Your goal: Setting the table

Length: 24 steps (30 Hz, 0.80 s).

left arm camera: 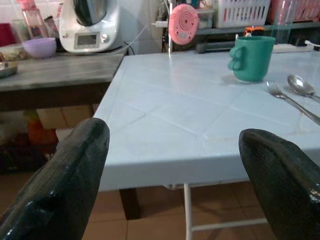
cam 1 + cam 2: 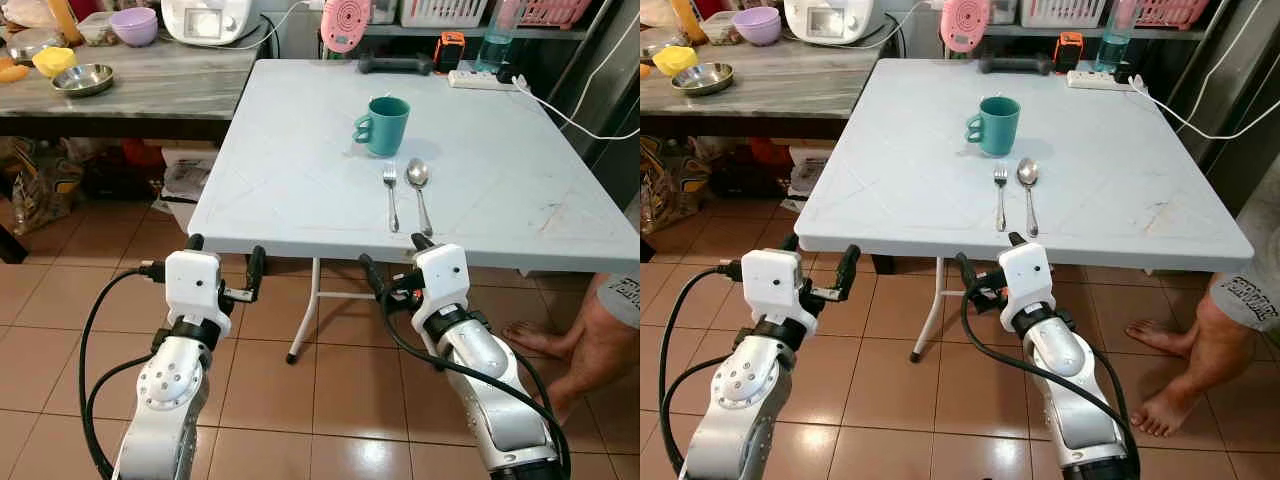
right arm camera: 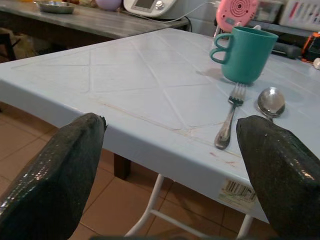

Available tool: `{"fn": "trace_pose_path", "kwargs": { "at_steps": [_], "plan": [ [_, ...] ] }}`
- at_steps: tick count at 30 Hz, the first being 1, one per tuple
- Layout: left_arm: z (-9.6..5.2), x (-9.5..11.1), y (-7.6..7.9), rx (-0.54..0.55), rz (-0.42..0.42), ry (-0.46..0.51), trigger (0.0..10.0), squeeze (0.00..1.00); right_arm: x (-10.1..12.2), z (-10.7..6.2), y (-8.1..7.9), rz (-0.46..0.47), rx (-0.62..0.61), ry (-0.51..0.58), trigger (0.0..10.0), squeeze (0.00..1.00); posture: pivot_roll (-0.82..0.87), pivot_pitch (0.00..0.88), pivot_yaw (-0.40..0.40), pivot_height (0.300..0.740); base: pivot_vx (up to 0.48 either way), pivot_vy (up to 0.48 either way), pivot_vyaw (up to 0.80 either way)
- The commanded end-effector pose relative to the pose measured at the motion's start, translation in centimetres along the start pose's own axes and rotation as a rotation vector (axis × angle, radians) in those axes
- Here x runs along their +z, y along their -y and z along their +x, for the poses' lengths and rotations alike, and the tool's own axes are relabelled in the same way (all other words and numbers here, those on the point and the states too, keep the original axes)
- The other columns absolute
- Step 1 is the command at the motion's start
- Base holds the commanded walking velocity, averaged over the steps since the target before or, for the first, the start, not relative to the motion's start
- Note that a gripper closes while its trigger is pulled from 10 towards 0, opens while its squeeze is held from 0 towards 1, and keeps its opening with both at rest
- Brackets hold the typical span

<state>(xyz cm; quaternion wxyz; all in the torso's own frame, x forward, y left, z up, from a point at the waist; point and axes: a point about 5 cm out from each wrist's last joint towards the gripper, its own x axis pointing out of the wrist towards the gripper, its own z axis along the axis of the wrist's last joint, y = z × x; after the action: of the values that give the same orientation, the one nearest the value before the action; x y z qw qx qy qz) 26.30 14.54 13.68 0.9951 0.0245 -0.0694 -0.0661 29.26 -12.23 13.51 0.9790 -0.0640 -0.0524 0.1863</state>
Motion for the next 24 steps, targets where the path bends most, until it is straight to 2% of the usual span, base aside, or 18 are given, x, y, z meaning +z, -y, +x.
{"fn": "trace_pose_path", "kwargs": {
  "at_steps": [1,11,16,24],
  "plan": [
    [-0.65,-0.59,0.22,-0.008,-0.020,-0.016,10.0,0.00,-0.03,-0.06,0.25,-0.001,-0.010,-0.003,10.0,0.00,-0.06,0.112,0.028,0.740,0.000,0.000,-0.70],
    [-1.13,-0.86,0.06,0.019,-0.032,-0.021,10.0,0.00,-0.37,-0.21,-0.11,0.006,-0.001,-0.011,10.0,0.00,-0.05,0.116,0.023,0.740,0.000,0.000,-0.66],
    [-1.30,-0.81,0.23,-0.004,-0.046,-0.019,10.0,0.00,-0.24,0.03,-0.06,0.004,-0.001,-0.005,10.0,0.00,-0.04,0.119,0.023,0.740,0.099,0.000,0.00],
    [-1.52,-0.94,0.45,-0.017,-0.053,-0.025,10.0,0.00,-0.41,-0.35,0.09,0.001,-0.019,-0.012,10.0,0.00,-0.05,0.121,0.028,0.740,0.346,0.000,-0.09]
  ]
}}
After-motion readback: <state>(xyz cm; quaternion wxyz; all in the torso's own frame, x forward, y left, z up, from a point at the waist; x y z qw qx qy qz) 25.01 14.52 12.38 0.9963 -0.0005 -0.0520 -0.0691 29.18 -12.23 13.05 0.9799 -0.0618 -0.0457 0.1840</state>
